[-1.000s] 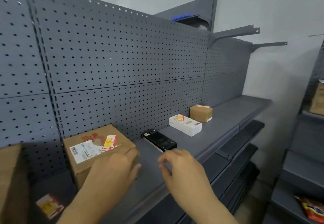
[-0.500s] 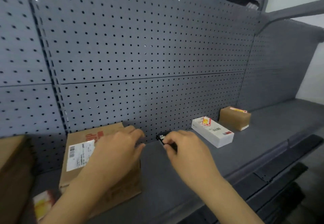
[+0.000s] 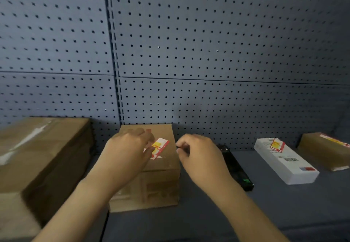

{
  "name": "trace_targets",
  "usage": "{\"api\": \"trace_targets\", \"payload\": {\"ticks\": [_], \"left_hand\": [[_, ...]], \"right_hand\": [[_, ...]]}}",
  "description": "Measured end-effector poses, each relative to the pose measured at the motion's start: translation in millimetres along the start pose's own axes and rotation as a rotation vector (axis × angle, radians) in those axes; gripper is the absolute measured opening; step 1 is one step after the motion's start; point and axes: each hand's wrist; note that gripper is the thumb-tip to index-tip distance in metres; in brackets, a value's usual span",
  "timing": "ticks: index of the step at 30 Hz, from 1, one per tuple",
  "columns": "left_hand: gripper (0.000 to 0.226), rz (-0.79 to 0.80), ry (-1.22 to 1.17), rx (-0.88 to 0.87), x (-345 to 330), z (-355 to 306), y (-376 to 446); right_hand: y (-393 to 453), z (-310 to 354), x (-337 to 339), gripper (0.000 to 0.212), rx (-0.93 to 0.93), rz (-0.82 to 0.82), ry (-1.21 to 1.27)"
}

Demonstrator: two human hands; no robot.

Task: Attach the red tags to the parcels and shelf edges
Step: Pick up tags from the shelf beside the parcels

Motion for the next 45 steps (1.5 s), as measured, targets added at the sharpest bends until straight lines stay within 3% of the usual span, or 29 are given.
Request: {"api": "trace_targets", "payload": {"ticks": [3, 7, 10, 15, 20, 24, 29, 32, 36, 45], "left_hand": [[0.013, 0.021, 0.038, 0.052, 0, 16, -5], [0.017, 0.035, 0.052, 0.086, 3, 31, -10], [0.018, 0.032, 0.069, 0.096, 4, 41, -10], [0.02, 0.04, 0.028, 0.103, 6, 49, -10], [0.025, 0.033, -0.023, 0.081, 7, 51, -8], [0.025, 0.027, -0.054, 0.045, 9, 53, -5], [0.026, 0.026, -0.089, -0.021, 9, 57, -4], [0.027, 0.032, -0.107, -0.06, 9, 62, -7], [0.026, -0.001, -0.138, -0.108, 16, 67, -20], [0.013, -0.054, -0.082, -0.104, 59, 80, -93]], "right_hand": [[17, 6, -20, 0.019, -0.058, 0.021, -0.004], [39, 15, -46, 0.059, -0.222, 0.17, -0.18], [50, 17, -56, 0.067, -0.327, 0.246, -0.168], [58, 6, -62, 0.045, -0.423, 0.221, -0.062], [54, 7, -52, 0.024, -0.378, 0.132, -0.057], [50, 15, -49, 0.032, -0.308, -0.033, 0.011], [44, 33, -44, 0.056, -0.183, -0.161, 0.177], [34, 49, -39, 0.037, -0.12, -0.213, 0.236], [13, 68, -32, 0.018, -0.103, -0.2, 0.309], [-44, 125, -26, 0.018, -0.069, -0.081, 0.41]]}}
Point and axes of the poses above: each hand's wrist, its own y-axis towards the middle knuckle, its own x-axis out of the back of the hand, z = x × y, and after that the axes turned 3 degrees about x, right-handed
